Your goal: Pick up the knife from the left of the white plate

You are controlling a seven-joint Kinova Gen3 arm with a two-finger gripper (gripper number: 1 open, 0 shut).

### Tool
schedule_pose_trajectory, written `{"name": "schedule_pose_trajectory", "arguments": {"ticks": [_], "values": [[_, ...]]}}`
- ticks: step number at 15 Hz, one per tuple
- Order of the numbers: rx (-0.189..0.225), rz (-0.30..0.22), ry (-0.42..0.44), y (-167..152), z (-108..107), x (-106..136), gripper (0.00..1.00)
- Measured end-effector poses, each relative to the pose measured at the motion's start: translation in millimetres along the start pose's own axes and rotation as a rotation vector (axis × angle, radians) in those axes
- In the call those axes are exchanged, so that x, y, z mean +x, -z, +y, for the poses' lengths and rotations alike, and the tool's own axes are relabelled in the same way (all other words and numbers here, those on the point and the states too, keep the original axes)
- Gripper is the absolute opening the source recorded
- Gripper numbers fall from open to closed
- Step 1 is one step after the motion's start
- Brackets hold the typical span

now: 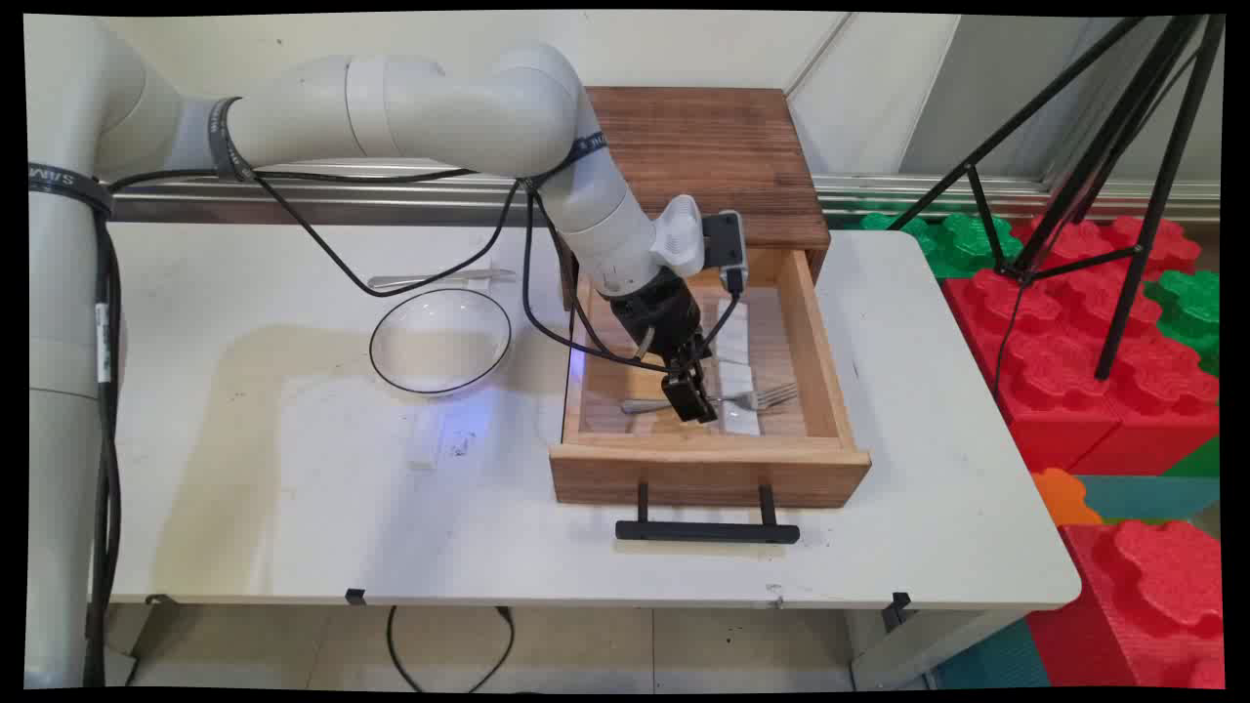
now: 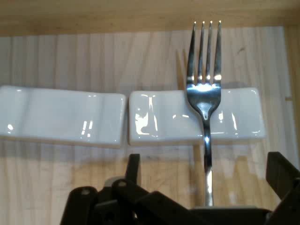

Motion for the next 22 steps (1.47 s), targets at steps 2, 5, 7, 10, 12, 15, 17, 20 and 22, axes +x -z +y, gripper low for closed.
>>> {"name": "schedule_pose_trajectory", "arguments": {"ticks": [2,5,7,10,12,15,17,20,22], "values": [[0.008,0.007,-0.001,7.1,-1.5,0.4,1.0],[0.025,0.024,-0.002,24.6,-5.2,1.3,1.0],[0.041,0.036,0.002,43.2,-8.3,0.8,1.0],[0.061,0.05,0.013,69.3,-11.1,-1.8,1.0],[0.079,0.064,0.027,96.9,-12.1,-6.4,1.0],[0.104,0.08,0.058,137.0,-11.3,-17.4,1.0],[0.122,0.087,0.083,157.2,-9.8,-25.7,1.0],[0.16,0.092,0.128,196.3,-3.4,-48.7,1.0],[0.173,0.091,0.153,213.5,1.3,-61.7,1.0]]}}
